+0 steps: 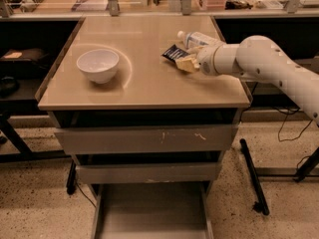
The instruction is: Pick rxbar blueberry from bottom drawer and place on counter
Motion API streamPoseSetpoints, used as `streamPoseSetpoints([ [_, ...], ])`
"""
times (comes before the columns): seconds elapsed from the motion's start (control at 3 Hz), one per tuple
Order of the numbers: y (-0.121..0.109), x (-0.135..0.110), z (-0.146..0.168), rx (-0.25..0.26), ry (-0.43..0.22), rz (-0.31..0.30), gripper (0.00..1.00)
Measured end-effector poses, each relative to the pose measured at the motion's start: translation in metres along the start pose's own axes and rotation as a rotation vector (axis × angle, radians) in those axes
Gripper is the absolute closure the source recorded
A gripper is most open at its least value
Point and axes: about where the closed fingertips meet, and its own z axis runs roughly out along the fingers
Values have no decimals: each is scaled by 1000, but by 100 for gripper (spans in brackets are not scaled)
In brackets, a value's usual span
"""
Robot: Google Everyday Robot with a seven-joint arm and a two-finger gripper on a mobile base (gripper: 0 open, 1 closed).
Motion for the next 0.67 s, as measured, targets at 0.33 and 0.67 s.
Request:
streamPoseSetpoints([
  [0.33,0,0,0,0,0,0,12],
  [0.67,0,0,0,0,0,0,0],
])
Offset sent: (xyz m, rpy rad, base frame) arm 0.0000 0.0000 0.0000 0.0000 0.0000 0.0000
